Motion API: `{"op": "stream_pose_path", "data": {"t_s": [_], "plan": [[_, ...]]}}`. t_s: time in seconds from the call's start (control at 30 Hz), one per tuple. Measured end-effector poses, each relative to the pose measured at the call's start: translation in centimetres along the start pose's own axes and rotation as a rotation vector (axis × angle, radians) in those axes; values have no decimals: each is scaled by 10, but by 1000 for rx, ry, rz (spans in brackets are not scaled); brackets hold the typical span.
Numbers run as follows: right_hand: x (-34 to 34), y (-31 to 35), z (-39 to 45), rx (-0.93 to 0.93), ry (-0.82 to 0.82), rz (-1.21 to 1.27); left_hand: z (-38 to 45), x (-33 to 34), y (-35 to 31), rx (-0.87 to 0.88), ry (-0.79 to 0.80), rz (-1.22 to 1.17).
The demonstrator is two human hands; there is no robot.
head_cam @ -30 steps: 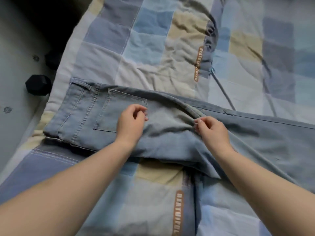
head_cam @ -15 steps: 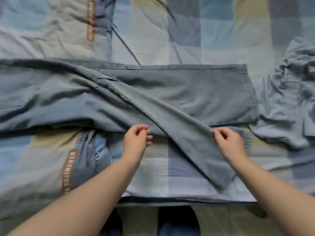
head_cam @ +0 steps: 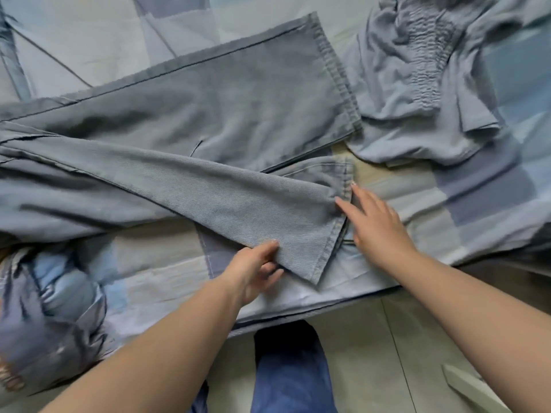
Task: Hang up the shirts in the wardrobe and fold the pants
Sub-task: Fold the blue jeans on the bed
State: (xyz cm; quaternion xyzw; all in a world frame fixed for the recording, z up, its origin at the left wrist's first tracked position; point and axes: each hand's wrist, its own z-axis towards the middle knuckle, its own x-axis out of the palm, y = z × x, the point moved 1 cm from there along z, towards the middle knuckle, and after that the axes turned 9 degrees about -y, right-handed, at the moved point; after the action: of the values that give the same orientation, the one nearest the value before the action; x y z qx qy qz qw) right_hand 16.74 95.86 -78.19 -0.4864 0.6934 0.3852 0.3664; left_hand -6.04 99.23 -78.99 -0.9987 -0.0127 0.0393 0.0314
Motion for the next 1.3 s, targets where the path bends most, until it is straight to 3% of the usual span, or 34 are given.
{"op": "stream_pose_path", "data": {"t_s": [0.13,0.37,0.43,0.57,0.67,0.97,1.03,1.1,1.2,1.3], "plan": [[2,-8,17,-28,-53,0,-15,18,-20,52,87,-112],[-12,-9,54,21,-285,274,-67,56,-124,303,204,-236],[-20,-7,63,87,-372,419,-78,68,-159,389,203,-231],[-43,1,81,404,-517,930,-91,94,-228,531,119,-169],[-63,1,105,430,-611,1064,-96,117,-272,629,24,-94],[-82,-15,172,535,-426,1240,-77,166,-335,705,-120,25],[-71,-21,179,598,-308,1296,-62,167,-329,723,-126,112],[-57,-32,181,629,-239,1148,-45,162,-311,773,-187,283],[-42,-44,173,661,-314,1014,-16,141,-268,1092,-368,810],[-33,-42,167,692,-261,1122,-1,110,-217,1369,-360,1267]]}}
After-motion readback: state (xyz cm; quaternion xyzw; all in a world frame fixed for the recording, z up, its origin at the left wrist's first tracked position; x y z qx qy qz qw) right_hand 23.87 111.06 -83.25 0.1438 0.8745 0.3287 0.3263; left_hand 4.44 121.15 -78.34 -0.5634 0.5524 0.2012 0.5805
